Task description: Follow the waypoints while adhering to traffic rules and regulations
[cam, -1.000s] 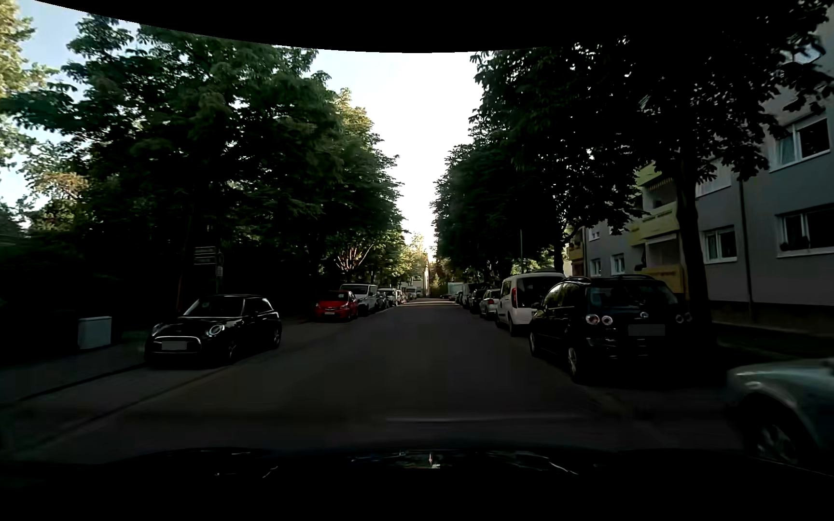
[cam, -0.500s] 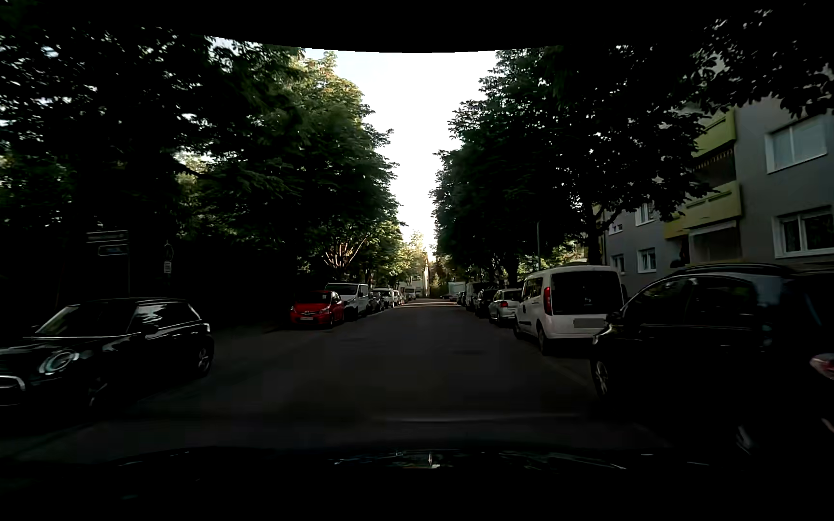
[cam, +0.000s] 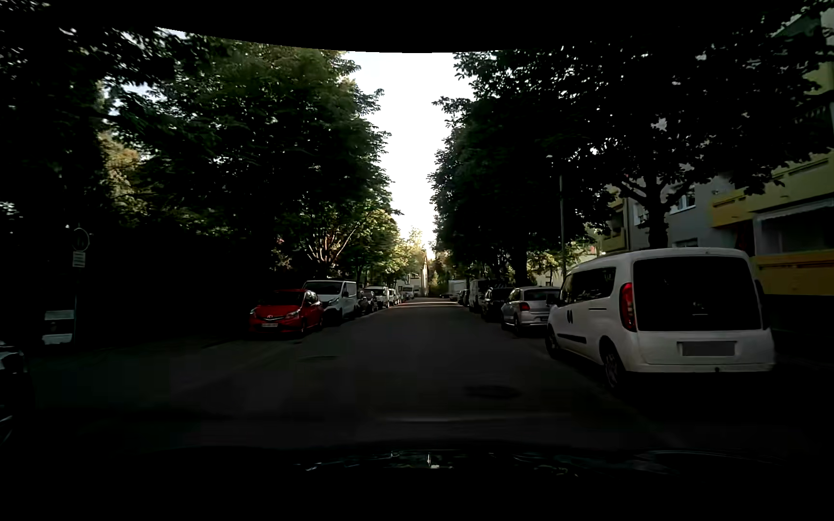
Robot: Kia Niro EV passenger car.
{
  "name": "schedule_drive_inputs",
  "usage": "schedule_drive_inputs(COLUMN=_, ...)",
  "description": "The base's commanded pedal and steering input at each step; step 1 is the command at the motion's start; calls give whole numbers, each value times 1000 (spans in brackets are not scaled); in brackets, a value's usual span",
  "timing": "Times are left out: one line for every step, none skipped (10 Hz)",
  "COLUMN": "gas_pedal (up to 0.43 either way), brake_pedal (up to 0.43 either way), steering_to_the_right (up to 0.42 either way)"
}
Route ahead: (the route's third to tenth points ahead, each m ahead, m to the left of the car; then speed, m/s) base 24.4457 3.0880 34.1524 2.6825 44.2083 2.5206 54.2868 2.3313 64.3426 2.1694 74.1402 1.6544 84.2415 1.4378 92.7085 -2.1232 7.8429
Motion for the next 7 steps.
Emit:
schedule_drive_inputs(gas_pedal=110, brake_pedal=0, steering_to_the_right=5)
schedule_drive_inputs(gas_pedal=110, brake_pedal=0, steering_to_the_right=7)
schedule_drive_inputs(gas_pedal=110, brake_pedal=0, steering_to_the_right=9)
schedule_drive_inputs(gas_pedal=110, brake_pedal=0, steering_to_the_right=10)
schedule_drive_inputs(gas_pedal=110, brake_pedal=0, steering_to_the_right=10)
schedule_drive_inputs(gas_pedal=110, brake_pedal=0, steering_to_the_right=10)
schedule_drive_inputs(gas_pedal=110, brake_pedal=0, steering_to_the_right=10)
